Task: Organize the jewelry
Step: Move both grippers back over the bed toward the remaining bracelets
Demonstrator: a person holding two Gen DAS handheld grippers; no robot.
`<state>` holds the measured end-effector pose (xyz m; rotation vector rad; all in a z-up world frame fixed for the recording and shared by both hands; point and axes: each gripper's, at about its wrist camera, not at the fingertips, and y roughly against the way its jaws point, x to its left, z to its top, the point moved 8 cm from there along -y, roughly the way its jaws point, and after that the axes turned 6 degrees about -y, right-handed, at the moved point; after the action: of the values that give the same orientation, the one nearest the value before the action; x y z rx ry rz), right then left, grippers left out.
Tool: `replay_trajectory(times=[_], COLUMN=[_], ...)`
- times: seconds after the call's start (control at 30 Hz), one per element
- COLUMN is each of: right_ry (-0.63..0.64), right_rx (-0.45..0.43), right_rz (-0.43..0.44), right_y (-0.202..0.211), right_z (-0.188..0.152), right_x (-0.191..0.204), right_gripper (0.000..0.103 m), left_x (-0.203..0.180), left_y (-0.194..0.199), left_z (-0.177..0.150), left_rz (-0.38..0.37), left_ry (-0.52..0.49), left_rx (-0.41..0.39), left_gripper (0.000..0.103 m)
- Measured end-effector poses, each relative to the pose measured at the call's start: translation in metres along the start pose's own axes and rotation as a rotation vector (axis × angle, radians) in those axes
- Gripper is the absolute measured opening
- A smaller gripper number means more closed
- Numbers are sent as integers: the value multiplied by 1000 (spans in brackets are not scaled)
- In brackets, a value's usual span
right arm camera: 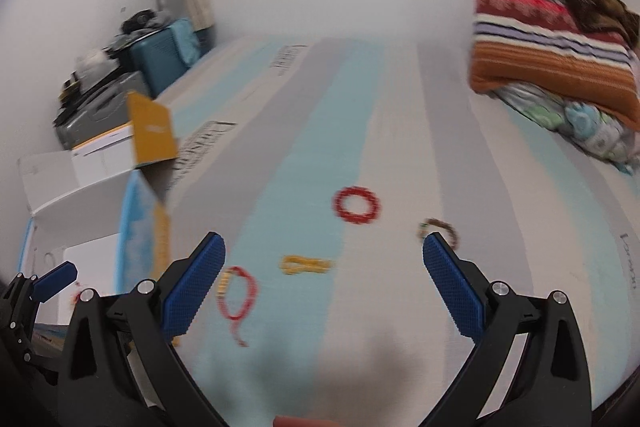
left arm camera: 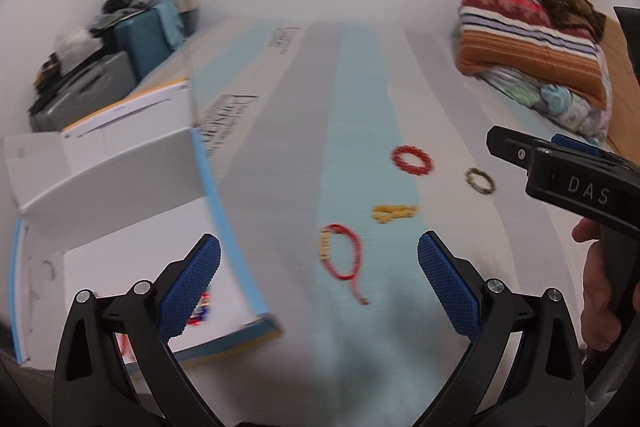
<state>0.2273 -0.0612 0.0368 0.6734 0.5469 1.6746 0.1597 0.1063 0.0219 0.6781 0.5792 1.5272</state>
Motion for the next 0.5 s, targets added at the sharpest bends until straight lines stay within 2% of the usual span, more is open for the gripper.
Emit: replay_trajectory(times=[0.3, 0.5], right_ry=[-94, -119], right_rx=[49, 93], right_rz=[-76, -112], right_y=[-45, -88], right_z=[1, -2], right_x=[-92, -125], right_gripper=[95, 95], left_x=[-64, -83], left_y=[-71, -128], left_z=[10, 15], left_rz=[-53, -84], left_ry=[-46, -32], left_rx=[75, 132], left_gripper=[97, 97])
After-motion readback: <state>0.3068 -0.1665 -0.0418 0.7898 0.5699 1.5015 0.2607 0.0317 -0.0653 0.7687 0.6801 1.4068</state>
